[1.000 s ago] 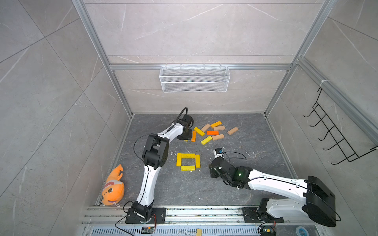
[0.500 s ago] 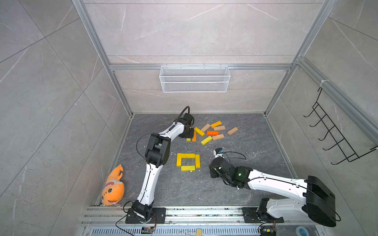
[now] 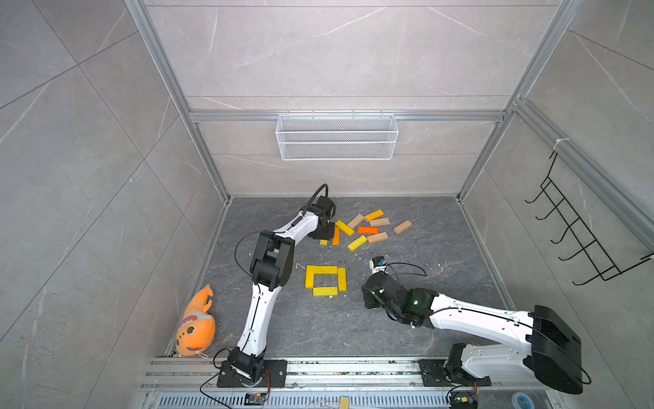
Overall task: Assemble the number 8 with building blocks
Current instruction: Pick up the building block from the center of the board.
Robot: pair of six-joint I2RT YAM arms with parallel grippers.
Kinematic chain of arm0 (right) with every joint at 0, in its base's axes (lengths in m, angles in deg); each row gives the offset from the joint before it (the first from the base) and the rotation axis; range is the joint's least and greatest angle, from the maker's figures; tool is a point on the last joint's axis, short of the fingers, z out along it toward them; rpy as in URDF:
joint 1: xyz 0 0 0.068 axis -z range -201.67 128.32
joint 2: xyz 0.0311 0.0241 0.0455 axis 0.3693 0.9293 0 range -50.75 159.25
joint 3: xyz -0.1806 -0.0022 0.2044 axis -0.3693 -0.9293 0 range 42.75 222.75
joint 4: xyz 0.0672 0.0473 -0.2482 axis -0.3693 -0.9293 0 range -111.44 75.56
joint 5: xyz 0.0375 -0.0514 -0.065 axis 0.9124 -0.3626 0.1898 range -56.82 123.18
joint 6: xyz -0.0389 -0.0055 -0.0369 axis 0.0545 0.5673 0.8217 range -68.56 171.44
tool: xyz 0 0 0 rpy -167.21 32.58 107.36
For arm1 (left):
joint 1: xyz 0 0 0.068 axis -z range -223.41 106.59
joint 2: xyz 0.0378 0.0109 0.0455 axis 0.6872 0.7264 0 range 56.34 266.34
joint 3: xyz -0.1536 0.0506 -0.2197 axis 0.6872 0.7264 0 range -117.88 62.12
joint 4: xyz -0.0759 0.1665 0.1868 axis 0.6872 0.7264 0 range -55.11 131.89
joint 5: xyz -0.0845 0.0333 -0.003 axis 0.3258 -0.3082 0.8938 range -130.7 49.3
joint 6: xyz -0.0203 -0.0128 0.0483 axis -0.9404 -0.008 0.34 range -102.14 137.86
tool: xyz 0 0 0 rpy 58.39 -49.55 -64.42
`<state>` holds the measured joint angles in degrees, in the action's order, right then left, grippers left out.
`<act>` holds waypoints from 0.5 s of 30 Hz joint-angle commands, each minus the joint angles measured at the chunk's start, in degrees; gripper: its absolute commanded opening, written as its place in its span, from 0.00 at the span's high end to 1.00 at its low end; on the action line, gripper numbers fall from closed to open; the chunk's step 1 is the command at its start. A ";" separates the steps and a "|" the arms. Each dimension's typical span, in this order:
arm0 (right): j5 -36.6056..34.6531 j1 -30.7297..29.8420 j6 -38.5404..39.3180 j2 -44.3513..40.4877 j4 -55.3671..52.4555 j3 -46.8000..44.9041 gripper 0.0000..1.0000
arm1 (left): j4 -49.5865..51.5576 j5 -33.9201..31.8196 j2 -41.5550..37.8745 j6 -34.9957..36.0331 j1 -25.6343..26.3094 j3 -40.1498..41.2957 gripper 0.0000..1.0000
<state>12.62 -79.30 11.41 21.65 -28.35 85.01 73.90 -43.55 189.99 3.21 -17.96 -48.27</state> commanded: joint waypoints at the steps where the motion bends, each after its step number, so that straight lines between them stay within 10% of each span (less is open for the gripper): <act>1: 1.58 -0.03 4.27 -4.15 0.29 -0.32 0.58 | 1.37 -1.62 -10.34 1.31 0.03 2.88 0.72; 15: -0.84 -12.02 9.72 -14.66 -5.68 -1.18 0.31 | 0.91 -5.56 -41.64 -4.39 4.22 33.51 0.72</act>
<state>14.64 -88.48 19.94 8.10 -30.45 84.58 73.48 -46.87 153.68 1.26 -15.64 -18.53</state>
